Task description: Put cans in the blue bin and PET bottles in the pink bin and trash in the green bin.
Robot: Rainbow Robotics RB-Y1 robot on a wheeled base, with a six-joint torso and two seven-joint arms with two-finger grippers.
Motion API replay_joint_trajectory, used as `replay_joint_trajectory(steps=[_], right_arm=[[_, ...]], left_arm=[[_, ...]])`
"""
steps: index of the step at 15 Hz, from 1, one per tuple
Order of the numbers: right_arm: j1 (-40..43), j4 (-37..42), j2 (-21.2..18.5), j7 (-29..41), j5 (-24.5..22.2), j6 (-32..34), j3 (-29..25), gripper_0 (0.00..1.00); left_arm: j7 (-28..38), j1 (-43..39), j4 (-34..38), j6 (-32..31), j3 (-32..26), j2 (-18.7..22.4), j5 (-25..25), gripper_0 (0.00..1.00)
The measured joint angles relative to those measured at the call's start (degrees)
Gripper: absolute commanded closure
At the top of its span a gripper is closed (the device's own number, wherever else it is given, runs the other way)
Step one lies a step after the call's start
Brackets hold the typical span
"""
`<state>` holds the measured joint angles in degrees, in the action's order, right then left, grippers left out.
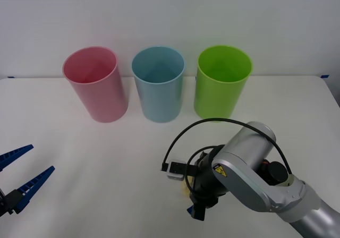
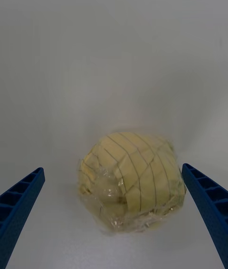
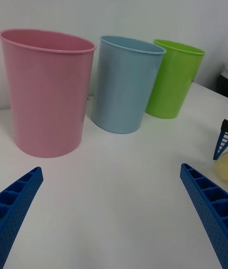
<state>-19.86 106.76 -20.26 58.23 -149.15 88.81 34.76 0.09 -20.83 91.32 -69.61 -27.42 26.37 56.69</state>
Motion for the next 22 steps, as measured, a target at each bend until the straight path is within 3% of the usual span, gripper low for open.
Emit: replay_joint_trajectory(steps=[7, 8, 10, 11, 12, 13, 22], right_arm=[[-0.26, -2.00, 1.44, -0.43, -2.34, -2.81, 0.22, 0.00], [-0.25, -2.00, 1.44, -0.46, -2.48, -2.79, 0.22, 0.20], [-0.21, -2.00, 1.39, -0.50, -2.69, -2.78, 0.26, 0.71], [-0.25, -2.00, 1.39, -0.58, -2.90, -2.78, 0.34, 0.88], [-0.26, -1.99, 1.38, -0.61, -3.15, -2.78, 0.39, 0.96], [-0.26, -1.97, 1.35, -0.58, -3.40, -2.78, 0.46, 1.00], [-0.26, -2.00, 0.67, -0.83, -4.49, -2.84, 1.01, 1.00]], left_arm=[[0.00, 0.00, 0.00, 0.00, 0.00, 0.00, 0.00, 0.00], [0.00, 0.00, 0.00, 0.00, 0.00, 0.00, 0.00, 0.00], [0.00, 0.00, 0.00, 0.00, 0.00, 0.00, 0.00, 0.00], [0.00, 0.00, 0.00, 0.00, 0.00, 0.00, 0.00, 0.00], [0.00, 0.00, 0.00, 0.00, 0.00, 0.00, 0.00, 0.00], [0.00, 0.00, 0.00, 0.00, 0.00, 0.00, 0.00, 0.00], [0.00, 0.00, 0.00, 0.00, 0.00, 0.00, 0.00, 0.00]])
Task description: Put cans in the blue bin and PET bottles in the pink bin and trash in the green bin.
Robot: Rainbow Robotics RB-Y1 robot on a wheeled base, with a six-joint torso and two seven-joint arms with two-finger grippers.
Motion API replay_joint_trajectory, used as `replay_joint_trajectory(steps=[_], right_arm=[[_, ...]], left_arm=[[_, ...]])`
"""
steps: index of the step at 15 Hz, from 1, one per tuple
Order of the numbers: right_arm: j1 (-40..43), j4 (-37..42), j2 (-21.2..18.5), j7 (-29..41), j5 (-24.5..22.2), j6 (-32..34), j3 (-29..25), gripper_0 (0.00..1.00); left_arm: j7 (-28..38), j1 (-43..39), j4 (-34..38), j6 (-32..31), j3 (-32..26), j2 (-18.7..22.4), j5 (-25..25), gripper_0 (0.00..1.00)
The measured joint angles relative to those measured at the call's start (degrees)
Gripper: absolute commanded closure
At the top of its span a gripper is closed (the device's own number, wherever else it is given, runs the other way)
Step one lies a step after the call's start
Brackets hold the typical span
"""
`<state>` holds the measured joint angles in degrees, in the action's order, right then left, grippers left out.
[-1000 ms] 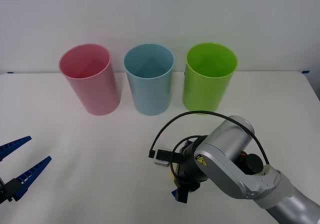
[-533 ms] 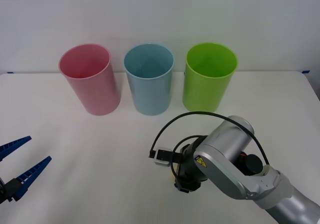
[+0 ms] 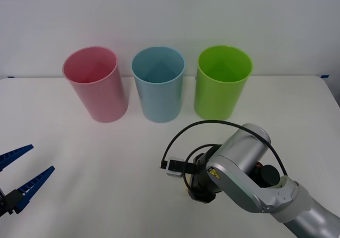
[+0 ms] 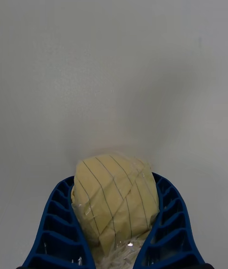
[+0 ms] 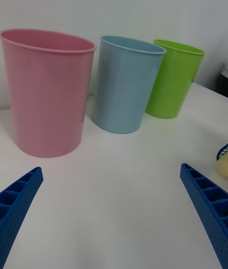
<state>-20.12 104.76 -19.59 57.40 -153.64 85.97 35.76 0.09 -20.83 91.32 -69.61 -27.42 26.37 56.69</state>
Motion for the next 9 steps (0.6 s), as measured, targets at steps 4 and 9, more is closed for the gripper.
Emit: replay_joint_trajectory(steps=[4, 9], right_arm=[[-0.06, 1.78, -0.41, 0.25, -0.14, -0.21, -0.05, 1.00], [0.22, 13.52, -3.55, 1.12, 0.34, 3.04, -2.62, 1.00]], left_arm=[[0.00, 0.00, 0.00, 0.00, 0.00, 0.00, 0.00, 0.00], [0.00, 0.00, 0.00, 0.00, 0.00, 0.00, 0.00, 0.00]])
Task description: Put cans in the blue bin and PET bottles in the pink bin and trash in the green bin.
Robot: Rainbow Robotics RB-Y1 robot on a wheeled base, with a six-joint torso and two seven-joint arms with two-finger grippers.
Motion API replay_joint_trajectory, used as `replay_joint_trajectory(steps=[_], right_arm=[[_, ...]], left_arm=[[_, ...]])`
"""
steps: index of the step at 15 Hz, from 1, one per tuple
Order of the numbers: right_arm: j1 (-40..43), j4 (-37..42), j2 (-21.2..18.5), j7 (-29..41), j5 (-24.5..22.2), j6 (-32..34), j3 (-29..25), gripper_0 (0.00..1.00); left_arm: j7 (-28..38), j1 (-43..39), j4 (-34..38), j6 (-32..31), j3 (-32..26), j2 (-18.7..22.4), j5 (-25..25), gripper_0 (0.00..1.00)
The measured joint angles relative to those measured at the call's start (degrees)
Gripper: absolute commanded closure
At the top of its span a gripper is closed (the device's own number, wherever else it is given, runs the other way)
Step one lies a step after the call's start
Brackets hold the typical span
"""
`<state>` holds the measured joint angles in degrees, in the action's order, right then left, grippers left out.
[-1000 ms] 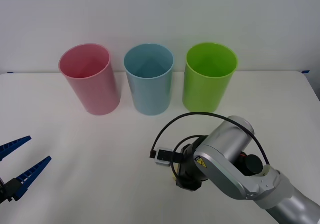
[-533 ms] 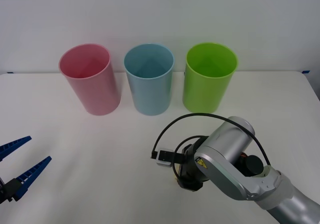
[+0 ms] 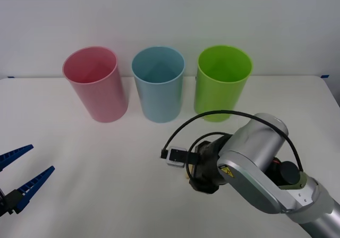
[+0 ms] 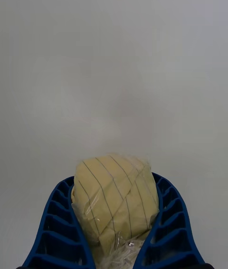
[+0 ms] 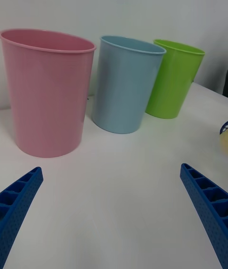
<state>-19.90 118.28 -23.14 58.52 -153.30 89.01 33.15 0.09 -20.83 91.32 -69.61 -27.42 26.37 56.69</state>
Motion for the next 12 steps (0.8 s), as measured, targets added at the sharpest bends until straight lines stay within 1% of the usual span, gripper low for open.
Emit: replay_joint_trajectory(steps=[3, 6, 7, 10, 12], right_arm=[[2.38, 8.79, -2.15, 0.72, 3.11, 0.96, -4.01, 1.00], [6.33, 18.58, -2.78, 0.74, 5.73, 0.98, -10.71, 1.00], [7.40, 21.40, -2.93, 0.95, 7.39, 0.98, -13.19, 1.00], [8.79, 26.86, -2.22, 1.40, 12.39, 0.99, -20.84, 1.00], [8.82, 28.64, -1.25, 1.77, 15.59, 0.99, -25.85, 1.00]], left_arm=[[0.00, 0.00, 0.00, 0.00, 0.00, 0.00, 0.00, 0.00], [0.00, 0.00, 0.00, 0.00, 0.00, 0.00, 0.00, 0.00], [0.00, 0.00, 0.00, 0.00, 0.00, 0.00, 0.00, 0.00], [0.00, 0.00, 0.00, 0.00, 0.00, 0.00, 0.00, 0.00], [0.00, 0.00, 0.00, 0.00, 0.00, 0.00, 0.00, 0.00]])
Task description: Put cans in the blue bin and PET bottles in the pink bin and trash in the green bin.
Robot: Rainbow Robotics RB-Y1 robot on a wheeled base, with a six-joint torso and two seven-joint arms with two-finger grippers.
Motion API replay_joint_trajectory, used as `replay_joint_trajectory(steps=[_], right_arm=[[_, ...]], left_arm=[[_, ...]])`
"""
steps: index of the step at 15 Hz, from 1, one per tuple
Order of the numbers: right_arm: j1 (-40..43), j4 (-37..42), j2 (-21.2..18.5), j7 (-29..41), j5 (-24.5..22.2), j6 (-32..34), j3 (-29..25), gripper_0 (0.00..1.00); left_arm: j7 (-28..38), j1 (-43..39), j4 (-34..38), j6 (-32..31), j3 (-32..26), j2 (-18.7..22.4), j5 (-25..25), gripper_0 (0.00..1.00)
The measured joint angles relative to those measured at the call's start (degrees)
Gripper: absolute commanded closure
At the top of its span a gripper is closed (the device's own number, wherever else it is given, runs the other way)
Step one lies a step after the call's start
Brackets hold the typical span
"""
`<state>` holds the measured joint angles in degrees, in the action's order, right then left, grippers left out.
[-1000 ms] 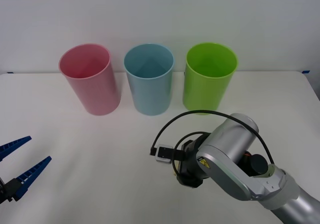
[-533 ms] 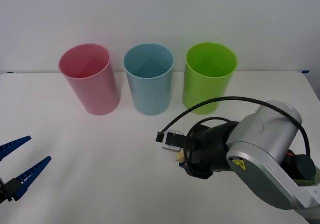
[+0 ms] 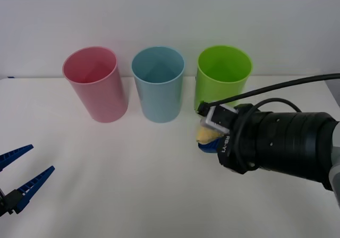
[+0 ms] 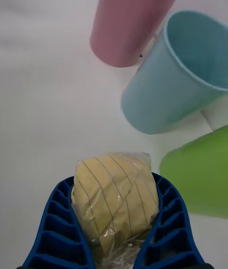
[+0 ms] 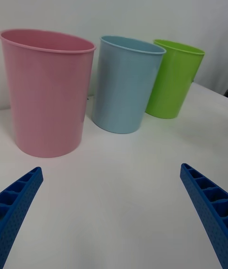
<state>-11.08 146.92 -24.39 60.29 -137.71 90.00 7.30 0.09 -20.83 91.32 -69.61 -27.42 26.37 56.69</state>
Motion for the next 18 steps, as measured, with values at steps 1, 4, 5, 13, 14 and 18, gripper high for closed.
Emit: replay_joint_trajectory(steps=[1, 4, 5, 13, 14, 18], right_arm=[[-0.02, 0.42, 0.83, 0.16, 1.54, 0.00, -2.46, 1.00], [-1.66, 0.83, 2.22, 1.27, 3.17, 0.01, -7.53, 1.00], [-2.89, 0.84, 2.27, 2.94, 3.29, 0.01, -8.68, 1.00], [-18.07, -9.34, 4.29, 10.72, -4.37, 0.01, -12.21, 1.00], [-20.40, -12.19, 4.82, 10.72, -5.79, 0.01, -12.22, 1.00], [-28.35, -24.70, 5.50, 10.63, -11.27, 0.01, -12.06, 1.00]], left_arm=[[0.00, 0.00, 0.00, 0.00, 0.00, 0.00, 0.00, 0.00], [0.00, 0.00, 0.00, 0.00, 0.00, 0.00, 0.00, 0.00], [0.00, 0.00, 0.00, 0.00, 0.00, 0.00, 0.00, 0.00], [0.00, 0.00, 0.00, 0.00, 0.00, 0.00, 0.00, 0.00], [0.00, 0.00, 0.00, 0.00, 0.00, 0.00, 0.00, 0.00], [0.00, 0.00, 0.00, 0.00, 0.00, 0.00, 0.00, 0.00]])
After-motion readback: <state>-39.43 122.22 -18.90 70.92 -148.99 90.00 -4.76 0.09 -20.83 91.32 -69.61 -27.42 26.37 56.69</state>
